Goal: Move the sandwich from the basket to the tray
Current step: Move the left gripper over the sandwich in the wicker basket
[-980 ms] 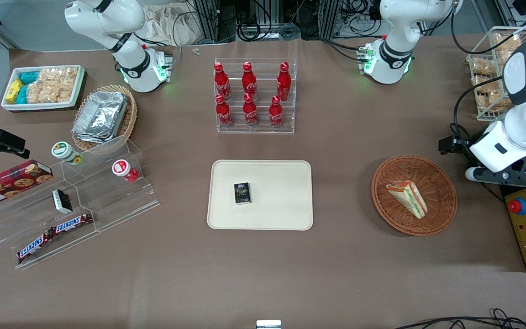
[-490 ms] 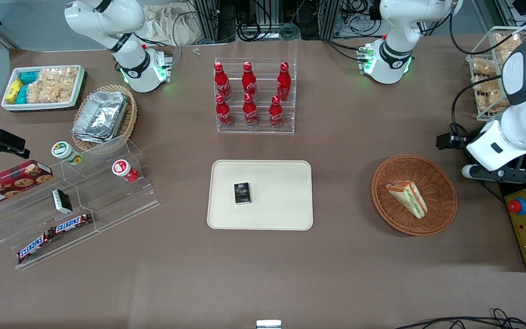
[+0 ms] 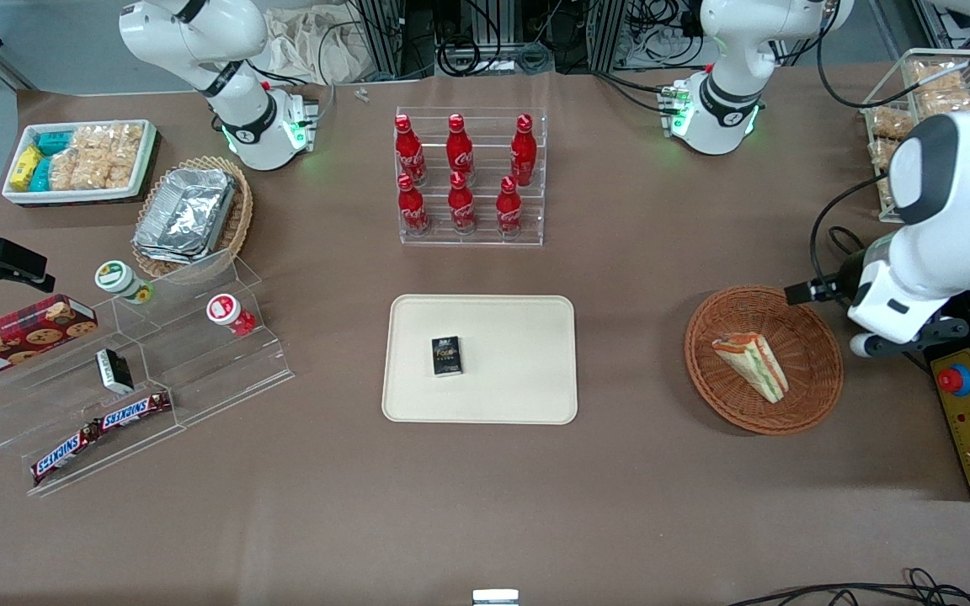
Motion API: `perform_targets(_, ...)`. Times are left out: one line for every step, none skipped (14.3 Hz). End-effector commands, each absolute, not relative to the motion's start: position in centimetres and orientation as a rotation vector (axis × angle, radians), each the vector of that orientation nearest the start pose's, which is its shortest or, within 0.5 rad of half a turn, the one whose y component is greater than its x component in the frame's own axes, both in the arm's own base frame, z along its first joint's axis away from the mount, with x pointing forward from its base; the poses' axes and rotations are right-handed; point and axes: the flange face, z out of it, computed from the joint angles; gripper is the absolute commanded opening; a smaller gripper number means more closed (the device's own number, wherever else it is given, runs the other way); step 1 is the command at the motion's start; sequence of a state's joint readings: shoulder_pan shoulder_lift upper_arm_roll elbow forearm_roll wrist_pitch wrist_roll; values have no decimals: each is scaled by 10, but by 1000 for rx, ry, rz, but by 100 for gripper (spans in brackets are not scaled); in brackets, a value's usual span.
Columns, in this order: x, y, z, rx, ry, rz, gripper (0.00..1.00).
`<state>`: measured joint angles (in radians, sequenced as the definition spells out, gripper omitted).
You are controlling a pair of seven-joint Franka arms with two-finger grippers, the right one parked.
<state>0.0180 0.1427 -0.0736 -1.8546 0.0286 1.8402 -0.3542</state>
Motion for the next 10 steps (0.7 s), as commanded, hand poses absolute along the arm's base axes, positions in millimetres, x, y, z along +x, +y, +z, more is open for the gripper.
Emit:
perform_targets(570,-27,396,-3012,-674,152,100)
perform_targets(570,-27,381,-2997,-751,137,100)
perform_targets(575,-28,366,-2979,-832,118,100)
perform_targets(579,-28,354,-2959,-903,112,100)
perform_targets(583,-32,343,-2950,-936,99,100)
perform_targets(584,-34,335,-2948,-936,103,100)
perform_targets(584,-36,326,-2948,-931,117,100)
perform_targets(586,-35,321,-2949,-933,113,100)
perform_targets(586,-36,317,-2950,-933,115,100)
perform_targets(587,-38,309,-2948,-932,125,100)
